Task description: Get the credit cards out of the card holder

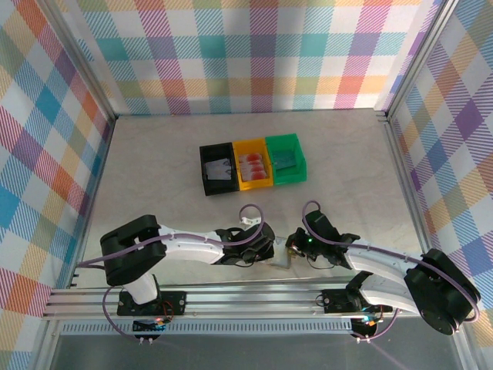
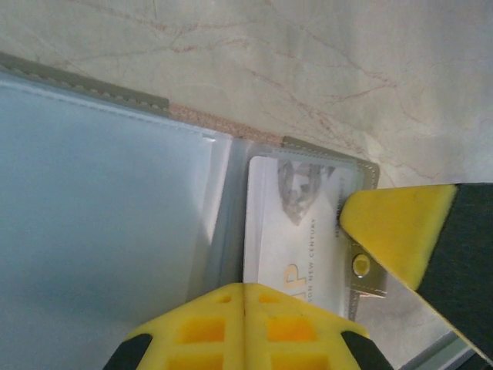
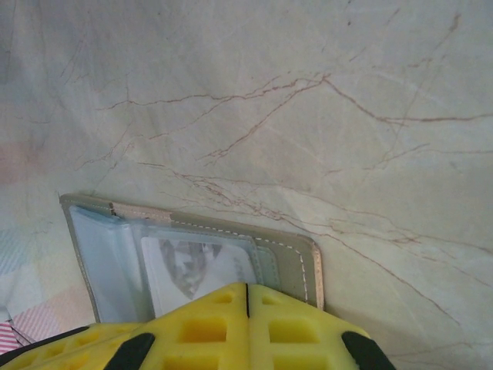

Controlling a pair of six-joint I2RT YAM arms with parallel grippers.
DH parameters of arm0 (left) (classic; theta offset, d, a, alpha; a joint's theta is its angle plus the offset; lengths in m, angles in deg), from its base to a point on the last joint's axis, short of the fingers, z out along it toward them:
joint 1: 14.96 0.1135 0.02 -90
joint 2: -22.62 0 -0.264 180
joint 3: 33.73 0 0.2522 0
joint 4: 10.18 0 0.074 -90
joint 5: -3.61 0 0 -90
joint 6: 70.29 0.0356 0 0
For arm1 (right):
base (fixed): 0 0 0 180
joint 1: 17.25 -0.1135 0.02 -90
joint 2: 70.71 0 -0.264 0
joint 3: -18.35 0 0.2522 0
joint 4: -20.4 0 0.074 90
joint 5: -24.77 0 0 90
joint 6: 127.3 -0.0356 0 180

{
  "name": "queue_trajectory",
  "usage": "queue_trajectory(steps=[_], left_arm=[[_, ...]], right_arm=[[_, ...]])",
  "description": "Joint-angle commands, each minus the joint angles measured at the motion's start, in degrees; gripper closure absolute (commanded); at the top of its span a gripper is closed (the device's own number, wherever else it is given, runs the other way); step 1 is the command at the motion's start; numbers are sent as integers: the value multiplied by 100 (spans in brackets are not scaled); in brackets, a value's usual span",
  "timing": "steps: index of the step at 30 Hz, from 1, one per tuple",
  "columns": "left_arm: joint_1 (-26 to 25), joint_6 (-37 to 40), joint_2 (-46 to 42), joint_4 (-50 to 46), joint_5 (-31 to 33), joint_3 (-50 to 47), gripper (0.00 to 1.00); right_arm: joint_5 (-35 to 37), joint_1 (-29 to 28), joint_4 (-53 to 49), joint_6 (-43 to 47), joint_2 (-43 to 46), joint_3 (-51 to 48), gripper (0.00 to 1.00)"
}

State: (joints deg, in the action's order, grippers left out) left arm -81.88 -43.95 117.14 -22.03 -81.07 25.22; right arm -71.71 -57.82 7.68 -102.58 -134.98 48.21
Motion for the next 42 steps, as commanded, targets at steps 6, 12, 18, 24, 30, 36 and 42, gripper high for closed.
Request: queue_trajectory(steps=[6,12,18,24,30,36,42], left_arm=[[69,20,-464,-128,381,-244,100],[91,178,-485,-29,133,-322,100],[82,231,-338,483,-302,-341,88],[73,319,-189,421,-437,-99,83],[73,249,106,476,-556,-103,83],[73,377,119,99,-422,24,83],[74,680,-123,-416,-99,94,83]], right_arm=[[138,-38,-801,-64,-69,-258,100],[132,-38,-854,-20,16,-239,100],[138,-38,-860,-3,73,-244,100],[112,-38,-770,-9,48,-280,100],[103,-38,-733,-11,43,-299,100],[103,-38,-722,-3,29,-292,100],[112,-38,-724,-2,59,-309,100]])
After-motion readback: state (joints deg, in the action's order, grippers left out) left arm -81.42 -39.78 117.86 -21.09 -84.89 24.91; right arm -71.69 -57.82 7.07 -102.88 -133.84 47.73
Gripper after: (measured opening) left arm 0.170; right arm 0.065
